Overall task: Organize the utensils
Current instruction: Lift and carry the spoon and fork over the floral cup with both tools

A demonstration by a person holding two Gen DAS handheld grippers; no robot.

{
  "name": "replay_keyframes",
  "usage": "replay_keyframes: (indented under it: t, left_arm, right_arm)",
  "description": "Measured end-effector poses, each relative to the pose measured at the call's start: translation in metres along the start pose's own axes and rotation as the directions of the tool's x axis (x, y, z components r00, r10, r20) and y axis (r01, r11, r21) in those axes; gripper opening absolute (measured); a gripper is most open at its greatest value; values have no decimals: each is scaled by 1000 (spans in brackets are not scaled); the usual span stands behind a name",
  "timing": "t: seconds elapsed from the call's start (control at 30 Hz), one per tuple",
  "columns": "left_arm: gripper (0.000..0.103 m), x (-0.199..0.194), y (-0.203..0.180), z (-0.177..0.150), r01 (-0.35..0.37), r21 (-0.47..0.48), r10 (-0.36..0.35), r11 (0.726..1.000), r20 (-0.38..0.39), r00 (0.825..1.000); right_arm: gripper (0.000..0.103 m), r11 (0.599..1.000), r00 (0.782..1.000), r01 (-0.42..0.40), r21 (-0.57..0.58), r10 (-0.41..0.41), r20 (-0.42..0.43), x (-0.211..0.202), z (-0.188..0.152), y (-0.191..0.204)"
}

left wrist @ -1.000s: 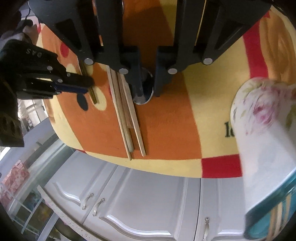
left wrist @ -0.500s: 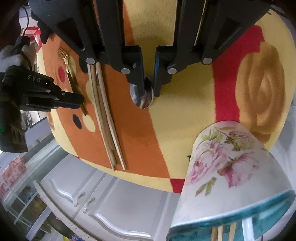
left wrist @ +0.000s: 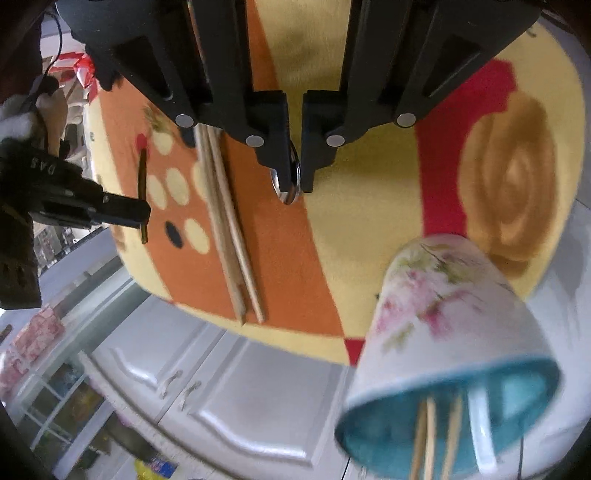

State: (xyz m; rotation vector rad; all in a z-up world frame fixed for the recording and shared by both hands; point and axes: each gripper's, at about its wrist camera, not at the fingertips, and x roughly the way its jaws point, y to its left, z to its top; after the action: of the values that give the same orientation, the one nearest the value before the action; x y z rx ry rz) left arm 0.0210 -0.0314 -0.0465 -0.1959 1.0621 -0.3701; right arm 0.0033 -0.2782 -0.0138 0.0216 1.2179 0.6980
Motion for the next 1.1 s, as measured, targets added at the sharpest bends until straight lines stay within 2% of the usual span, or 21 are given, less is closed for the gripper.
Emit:
replay_keyframes:
  t: [0.27, 0.33, 0.43, 0.47, 0.53, 0.57, 0.6, 0.63, 0.73, 0.77, 0.8, 0.83, 0.93, 1.1]
  left_arm:
    - [0, -69, 1, 6, -5, 39, 0, 999, 126, 992]
    - [0, -74, 4, 5, -24, 37, 19, 999, 132, 991]
    - [1, -67, 13, 1, -23, -6, 23, 1000, 100, 995]
    - [3, -63, 18, -2, -19, -31, 22, 999, 83, 996]
    - [16, -51, 22, -8, -22, -50, 24, 999, 51, 998]
    - [29, -43, 24, -12, -22, -55, 23, 998, 31, 999]
    - [35, -34, 26, -15, -21, -63, 22, 998, 9, 1000]
    - [35, -24, 28, -17, -23, -80, 23, 997, -12, 1000]
    - [35, 0, 31, -20, -23, -98, 18, 995, -56, 998]
    - [26, 6, 31, -21, -30, -90, 24, 995, -61, 998]
    - [10, 10, 29, -22, -45, -79, 40, 996, -58, 998]
    - [9, 11, 28, -21, -54, -66, 51, 996, -40, 998]
    - [5, 7, 28, -18, -27, -79, 24, 997, -34, 999]
    - [2, -40, 23, -12, -27, -31, 29, 999, 57, 998]
  right_arm:
    - [6, 998, 996, -27, -61, 32, 80, -40, 0, 22]
    - [6, 998, 996, -22, -61, 27, 85, -42, 0, 24]
    - [6, 998, 996, -21, -61, 26, 88, -43, -2, 26]
    - [6, 998, 996, -22, -63, 27, 88, -43, -3, 26]
    - [6, 998, 996, -24, -63, 29, 87, -44, -4, 24]
    - [6, 998, 996, -24, -64, 30, 86, -44, -5, 23]
    - [6, 998, 996, -23, -64, 29, 85, -44, -4, 23]
    - [6, 998, 996, -24, -62, 29, 84, -45, -4, 22]
    - [6, 998, 996, -27, -56, 31, 83, -45, -4, 21]
    - [6, 998, 996, -28, -55, 33, 82, -44, -4, 21]
    - [6, 998, 996, -29, -54, 33, 81, -44, -4, 21]
    - [6, 998, 996, -29, -55, 33, 81, -44, -4, 22]
    - [6, 998, 996, -35, -59, 40, 82, -46, -4, 24]
    - [6, 996, 993, -44, -72, 52, 110, -59, 1, 27]
